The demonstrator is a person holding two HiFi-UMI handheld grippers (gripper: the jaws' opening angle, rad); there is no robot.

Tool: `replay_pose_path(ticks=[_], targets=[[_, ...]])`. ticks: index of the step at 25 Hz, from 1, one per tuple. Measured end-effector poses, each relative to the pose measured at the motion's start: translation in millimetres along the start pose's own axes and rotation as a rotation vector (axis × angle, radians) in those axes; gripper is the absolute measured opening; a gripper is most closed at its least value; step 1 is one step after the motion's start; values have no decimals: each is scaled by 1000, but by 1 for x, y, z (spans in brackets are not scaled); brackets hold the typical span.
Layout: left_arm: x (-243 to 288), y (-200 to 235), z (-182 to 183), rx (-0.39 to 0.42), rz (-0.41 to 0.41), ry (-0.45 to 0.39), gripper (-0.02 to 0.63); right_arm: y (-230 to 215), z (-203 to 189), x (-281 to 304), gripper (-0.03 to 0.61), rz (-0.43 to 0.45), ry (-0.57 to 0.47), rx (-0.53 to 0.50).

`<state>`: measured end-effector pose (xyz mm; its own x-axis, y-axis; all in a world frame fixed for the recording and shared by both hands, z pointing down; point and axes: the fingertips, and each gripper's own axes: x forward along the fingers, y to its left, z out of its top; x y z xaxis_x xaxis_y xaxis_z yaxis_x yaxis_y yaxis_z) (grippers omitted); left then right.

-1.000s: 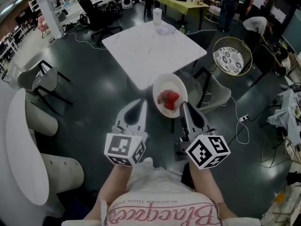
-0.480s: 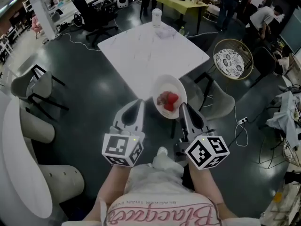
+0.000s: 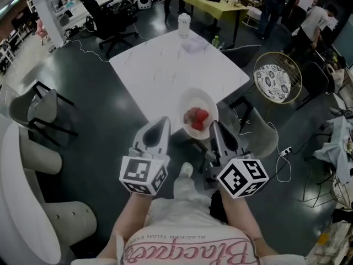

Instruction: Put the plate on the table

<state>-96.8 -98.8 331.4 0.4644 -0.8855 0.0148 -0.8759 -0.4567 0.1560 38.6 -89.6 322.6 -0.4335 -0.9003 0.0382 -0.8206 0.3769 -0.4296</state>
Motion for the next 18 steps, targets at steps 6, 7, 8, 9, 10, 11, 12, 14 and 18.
replay_pose_path(ticks=[6,7,8,9,10,11,12,14,18], targets=[[78,26,6,3,34,11,5,-47,21,73,8,21,23,18],[90,30,8,3,39,12,5,-54,24,85,8,23,26,22],[103,35,9,2,43,13,5,-62,27,96,8,24,30,26],[116,39,9,0,48,13,5,-70,30,108,8,24,34,30],[128,43,10,-2,53,14,5,-78,32,119,8,24,40,35],[141,47,10,-3,59,16,5,-87,34,130,8,25,46,40],[153,50,10,-4,64,18,5,-95,36,141,8,25,53,44],[175,55,8,-4,73,25,5,-112,39,158,8,24,68,52],[206,63,-3,-2,81,54,5,-141,36,186,8,18,97,72]])
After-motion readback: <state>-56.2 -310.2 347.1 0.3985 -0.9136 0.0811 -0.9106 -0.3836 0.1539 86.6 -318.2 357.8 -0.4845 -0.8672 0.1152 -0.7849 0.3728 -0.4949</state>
